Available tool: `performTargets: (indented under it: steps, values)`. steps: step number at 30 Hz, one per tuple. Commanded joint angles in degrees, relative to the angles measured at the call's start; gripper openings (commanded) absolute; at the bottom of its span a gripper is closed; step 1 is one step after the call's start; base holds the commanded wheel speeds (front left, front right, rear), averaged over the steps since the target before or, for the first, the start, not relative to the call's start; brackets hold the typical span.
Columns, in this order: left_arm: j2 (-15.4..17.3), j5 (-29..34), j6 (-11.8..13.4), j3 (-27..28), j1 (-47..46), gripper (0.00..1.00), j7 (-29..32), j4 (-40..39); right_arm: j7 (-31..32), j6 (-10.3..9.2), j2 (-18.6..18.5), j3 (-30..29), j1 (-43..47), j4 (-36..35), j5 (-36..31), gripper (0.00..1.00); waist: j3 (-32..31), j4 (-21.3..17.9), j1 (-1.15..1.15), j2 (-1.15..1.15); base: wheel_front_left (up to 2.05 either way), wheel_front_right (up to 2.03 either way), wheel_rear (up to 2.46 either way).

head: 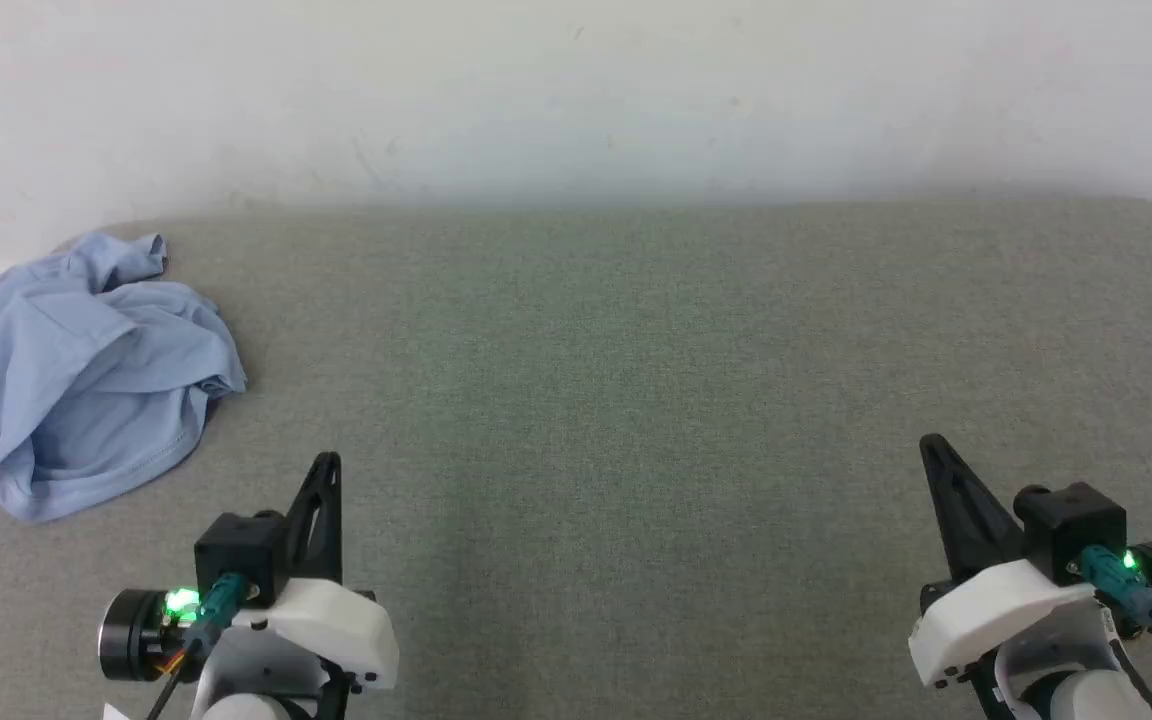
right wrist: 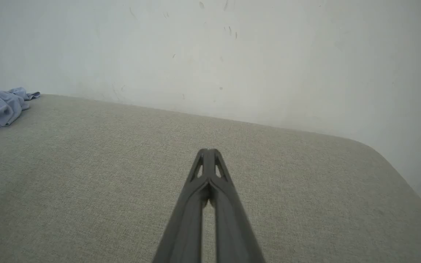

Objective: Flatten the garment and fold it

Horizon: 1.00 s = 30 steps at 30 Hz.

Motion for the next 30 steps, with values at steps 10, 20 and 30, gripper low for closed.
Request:
performTargets:
  steps: [10, 20, 30]
  values:
    - [-0.26, 0.36, 0.38, 0.18, 0.30, 0.00, 0.01, -0.32, 0.03, -0.12, 0.19, -0.01, -0.18, -0.37, -0.43, 0.00, 0.00, 0.00, 0.00, 0.00, 0.00, 0.00, 0.00]
    - [-0.26, 0.36, 0.38, 0.18, 0.30, 0.00, 0.01, -0.32, 0.03, -0.12, 0.19, -0.01, -0.18, -0.37, -0.43, 0.00, 0.00, 0.00, 0.00, 0.00, 0.00, 0.00, 0.00]
    - [0.02, -0.02, -0.01, -0.05, -0.01, 1.00, -0.01, 0.06, -0.02, 0.00, -0.04, 0.00, 0.00, 0.11, 0.03, 1.00, 0.00, 0.00, 0.00, 0.00, 0.00, 0.00, 0.00]
